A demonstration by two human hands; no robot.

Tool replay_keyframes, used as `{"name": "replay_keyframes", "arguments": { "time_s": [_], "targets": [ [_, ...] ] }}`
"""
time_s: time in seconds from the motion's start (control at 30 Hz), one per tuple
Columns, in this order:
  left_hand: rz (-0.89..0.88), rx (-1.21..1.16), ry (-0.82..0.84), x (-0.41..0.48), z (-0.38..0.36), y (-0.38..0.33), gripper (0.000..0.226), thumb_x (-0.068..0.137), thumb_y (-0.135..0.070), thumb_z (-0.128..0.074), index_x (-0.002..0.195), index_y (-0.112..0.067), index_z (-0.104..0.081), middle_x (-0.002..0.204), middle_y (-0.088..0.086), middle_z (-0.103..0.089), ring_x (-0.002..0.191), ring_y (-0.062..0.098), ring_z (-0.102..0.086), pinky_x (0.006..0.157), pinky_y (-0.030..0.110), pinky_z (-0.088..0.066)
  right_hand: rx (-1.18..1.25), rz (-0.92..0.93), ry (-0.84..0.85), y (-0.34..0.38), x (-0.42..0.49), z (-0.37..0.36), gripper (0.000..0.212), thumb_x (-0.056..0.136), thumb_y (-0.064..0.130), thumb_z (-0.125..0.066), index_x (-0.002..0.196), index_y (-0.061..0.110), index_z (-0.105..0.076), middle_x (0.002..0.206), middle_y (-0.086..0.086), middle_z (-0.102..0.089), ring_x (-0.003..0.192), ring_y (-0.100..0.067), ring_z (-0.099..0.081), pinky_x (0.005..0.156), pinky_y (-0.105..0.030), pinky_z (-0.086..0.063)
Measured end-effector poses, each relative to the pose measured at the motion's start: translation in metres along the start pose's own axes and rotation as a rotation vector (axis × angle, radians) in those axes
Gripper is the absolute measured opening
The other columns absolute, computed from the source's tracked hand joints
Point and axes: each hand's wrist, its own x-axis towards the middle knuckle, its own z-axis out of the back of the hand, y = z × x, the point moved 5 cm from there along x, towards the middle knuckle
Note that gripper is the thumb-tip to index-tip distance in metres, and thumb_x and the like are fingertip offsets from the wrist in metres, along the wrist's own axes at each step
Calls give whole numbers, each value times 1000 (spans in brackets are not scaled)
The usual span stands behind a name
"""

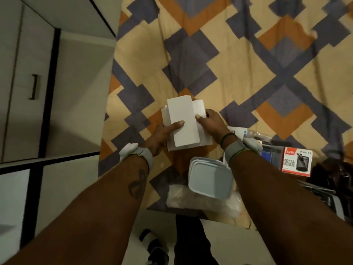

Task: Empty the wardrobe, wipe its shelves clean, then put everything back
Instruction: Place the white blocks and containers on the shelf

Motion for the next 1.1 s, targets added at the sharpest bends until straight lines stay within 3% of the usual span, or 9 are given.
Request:
{"name": "replay_keyframes", "arguments": {
  "time_s": [0.2,0.33,0.5,0.6,0.7,0.8,0.93,1.07,1.1],
  "targets": [
    [-137,-159,-50,-86,63,-23,69,78,-43,-83,138,-22,-56,125,3,-70,113,23,-67,94,43,-57,-50,118,166,79,-59,-45,37,98,40,-61,125,15,-62,114,-1,-70,93,-18,-68,74,-35,-51],
    [-174,-300,-64,-173,113,-9,59,77,-40,-79,130,-24,-59,120,4,-72,108,24,-70,81,38,-60,31,192,241,112,-128,-97,36,94,36,-69,121,12,-64,114,-5,-73,98,-25,-71,88,-52,-58],
    [-229,-374,-138,-280,183,52,76,70,-51,-88,133,-20,-60,124,11,-70,114,34,-67,95,56,-55,185,191,330,112,-234,-179,50,83,34,-80,126,14,-64,119,-7,-73,106,-31,-70,93,-57,-55],
    [-272,-438,-240,-372,244,107,81,67,-50,-89,132,-11,-60,120,14,-71,111,34,-68,92,51,-57,131,202,439,115,-311,-266,54,81,34,-79,130,17,-63,122,-7,-72,108,-33,-70,94,-57,-54],
    [-333,-621,-470,-506,352,207,54,83,-38,-80,126,-12,-62,115,12,-74,105,30,-71,86,43,-59,-34,269,661,128,-433,-427,56,82,31,-79,132,16,-59,123,-9,-71,107,-33,-70,93,-58,-55],
    [-370,-612,-565,-558,395,216,33,89,-37,-74,116,-20,-64,113,8,-74,101,26,-71,85,42,-59,-41,308,705,148,-466,-479,58,71,38,-83,120,14,-62,116,-11,-72,107,-35,-69,94,-56,-55],
    [-500,-659,-801,-663,475,236,54,75,-47,-79,117,-16,-67,109,8,-75,95,24,-73,75,36,-60,-83,404,918,187,-552,-580,57,79,27,-80,131,18,-58,125,-10,-69,114,-34,-67,99,-57,-52],
    [-640,-735,-1010,-765,560,251,39,83,-42,-77,113,-22,-63,106,5,-74,89,18,-74,72,31,-60,-80,546,1164,246,-649,-683,58,86,19,-74,140,25,-54,132,-7,-66,121,-32,-63,102,-54,-50],
    [-652,-766,-1062,-787,584,254,48,82,-46,-76,119,-22,-59,109,4,-73,90,16,-74,72,30,-59,-72,592,1184,263,-667,-709,56,87,17,-73,139,25,-54,130,-7,-67,119,-32,-64,103,-55,-49]
  ]
}}
